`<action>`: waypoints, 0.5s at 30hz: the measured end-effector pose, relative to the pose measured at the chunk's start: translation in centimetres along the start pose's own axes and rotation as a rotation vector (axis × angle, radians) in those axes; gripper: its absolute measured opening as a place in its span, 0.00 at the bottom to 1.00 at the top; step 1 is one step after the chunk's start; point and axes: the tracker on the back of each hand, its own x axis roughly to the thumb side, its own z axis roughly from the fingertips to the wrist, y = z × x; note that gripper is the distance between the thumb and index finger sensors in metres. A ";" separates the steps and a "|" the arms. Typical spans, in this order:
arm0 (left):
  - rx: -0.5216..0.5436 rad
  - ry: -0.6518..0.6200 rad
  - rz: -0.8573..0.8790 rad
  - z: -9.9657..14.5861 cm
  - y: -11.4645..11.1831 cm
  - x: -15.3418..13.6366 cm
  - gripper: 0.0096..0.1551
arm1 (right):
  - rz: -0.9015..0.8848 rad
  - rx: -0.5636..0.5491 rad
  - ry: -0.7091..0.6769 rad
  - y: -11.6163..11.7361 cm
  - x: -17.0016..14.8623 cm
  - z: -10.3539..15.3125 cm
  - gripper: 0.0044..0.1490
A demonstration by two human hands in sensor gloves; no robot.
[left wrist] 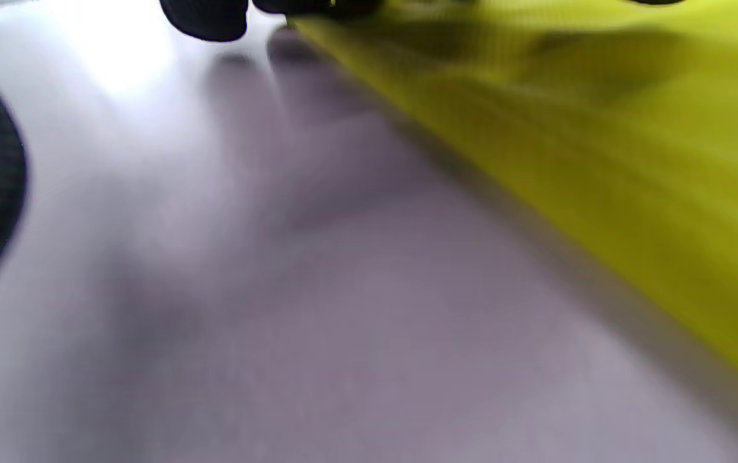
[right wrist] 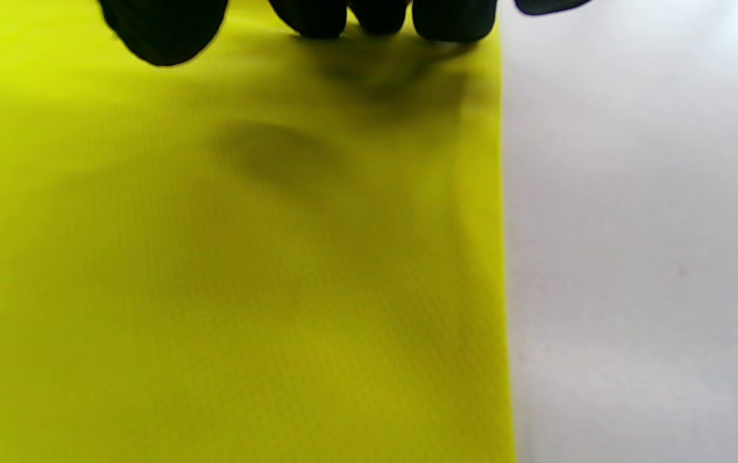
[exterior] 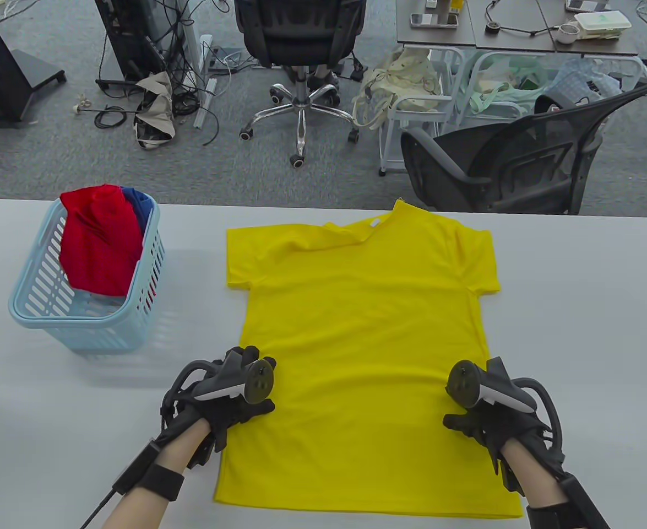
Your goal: Roll t-shirt into tight roll
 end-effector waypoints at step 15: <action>-0.151 0.269 0.042 -11.7 6.5 -3.7 0.46 | 0.039 0.008 -0.024 2.1 1.3 0.2 0.56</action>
